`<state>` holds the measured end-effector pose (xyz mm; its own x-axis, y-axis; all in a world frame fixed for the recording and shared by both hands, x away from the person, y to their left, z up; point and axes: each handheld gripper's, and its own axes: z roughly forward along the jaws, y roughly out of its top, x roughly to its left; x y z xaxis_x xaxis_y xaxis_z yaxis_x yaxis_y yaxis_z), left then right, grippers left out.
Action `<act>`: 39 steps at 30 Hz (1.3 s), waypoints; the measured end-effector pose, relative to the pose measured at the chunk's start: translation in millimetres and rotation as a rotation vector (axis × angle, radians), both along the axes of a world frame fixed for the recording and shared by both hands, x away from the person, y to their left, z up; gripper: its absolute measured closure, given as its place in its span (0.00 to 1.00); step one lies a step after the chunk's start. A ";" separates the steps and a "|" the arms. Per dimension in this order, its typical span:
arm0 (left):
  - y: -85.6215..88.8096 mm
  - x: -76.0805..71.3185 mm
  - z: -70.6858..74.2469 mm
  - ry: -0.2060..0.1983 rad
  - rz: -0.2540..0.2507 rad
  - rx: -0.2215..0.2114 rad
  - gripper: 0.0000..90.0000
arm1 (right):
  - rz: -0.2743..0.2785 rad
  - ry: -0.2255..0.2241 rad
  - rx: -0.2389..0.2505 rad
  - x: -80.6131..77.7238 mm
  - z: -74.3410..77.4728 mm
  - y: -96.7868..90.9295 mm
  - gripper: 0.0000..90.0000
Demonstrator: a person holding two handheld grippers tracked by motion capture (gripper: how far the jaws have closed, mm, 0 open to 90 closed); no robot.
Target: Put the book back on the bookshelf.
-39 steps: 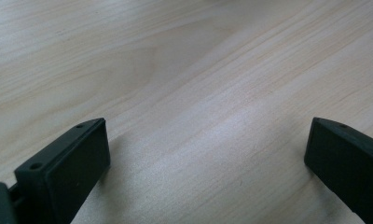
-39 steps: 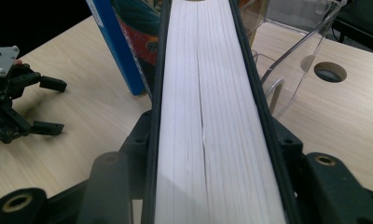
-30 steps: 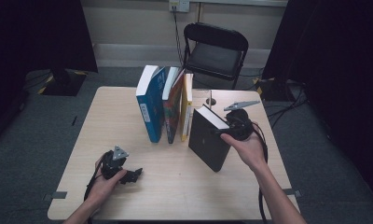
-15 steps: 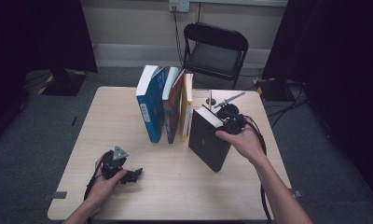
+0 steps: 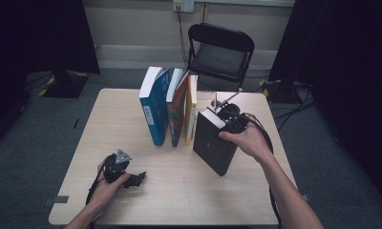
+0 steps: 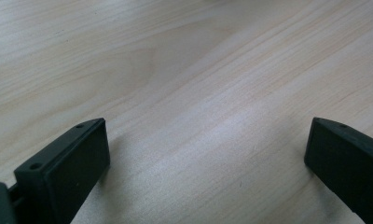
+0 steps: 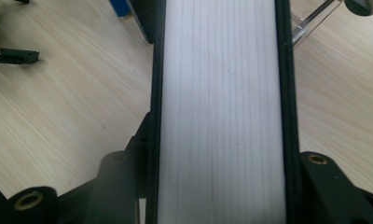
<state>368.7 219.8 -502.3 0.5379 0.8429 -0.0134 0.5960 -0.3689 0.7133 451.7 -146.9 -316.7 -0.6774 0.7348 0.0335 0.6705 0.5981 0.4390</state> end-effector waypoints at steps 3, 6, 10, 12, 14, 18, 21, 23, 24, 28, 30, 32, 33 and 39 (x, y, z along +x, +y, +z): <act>-0.1 0.5 0.0 0.000 -0.004 0.000 0.00 | 0.009 0.001 -0.015 -0.3 0.1 2.4 0.58; 0.0 0.5 0.0 0.000 -0.004 0.001 0.00 | 0.011 0.000 -0.023 -0.8 0.2 4.0 0.58; -0.1 0.5 0.0 0.000 -0.005 0.000 0.00 | 0.011 0.004 -0.037 -1.5 0.9 6.4 0.59; 0.0 0.5 0.0 0.000 -0.005 0.000 0.00 | 0.004 0.005 -0.039 -1.8 1.0 7.1 0.59; 0.0 0.5 0.0 0.000 -0.005 0.000 0.00 | -0.012 0.002 -0.034 -2.3 0.9 7.1 0.60; 0.0 0.6 0.0 0.000 -0.006 0.001 0.00 | -0.054 -0.007 -0.022 -3.5 0.5 8.4 0.60; 0.3 0.8 0.1 0.000 -0.009 0.001 0.00 | -0.096 -0.016 -0.010 -1.9 0.2 8.6 0.60; 0.3 0.8 0.1 0.000 -0.010 0.001 0.00 | -0.123 -0.024 -0.013 -0.7 -0.2 9.3 0.60; 0.3 0.8 0.1 0.000 -0.010 0.001 0.00 | -0.134 -0.028 -0.014 -0.4 -0.3 9.9 0.60; 0.5 1.0 0.1 -0.001 -0.013 0.003 0.00 | -0.167 -0.039 -0.018 1.9 0.1 10.7 0.60; 0.6 1.1 0.2 -0.001 -0.014 0.003 0.00 | -0.175 -0.046 -0.015 3.2 0.9 10.9 0.60; 0.6 1.2 0.1 -0.001 -0.015 0.003 0.00 | -0.187 -0.047 -0.006 4.0 2.4 11.3 0.60; 0.7 1.3 0.2 -0.001 -0.016 0.003 0.00 | -0.186 -0.048 -0.004 5.0 3.3 11.9 0.60; 0.6 1.3 0.1 -0.001 -0.017 0.002 0.00 | -0.219 -0.056 0.002 12.0 8.3 19.3 0.60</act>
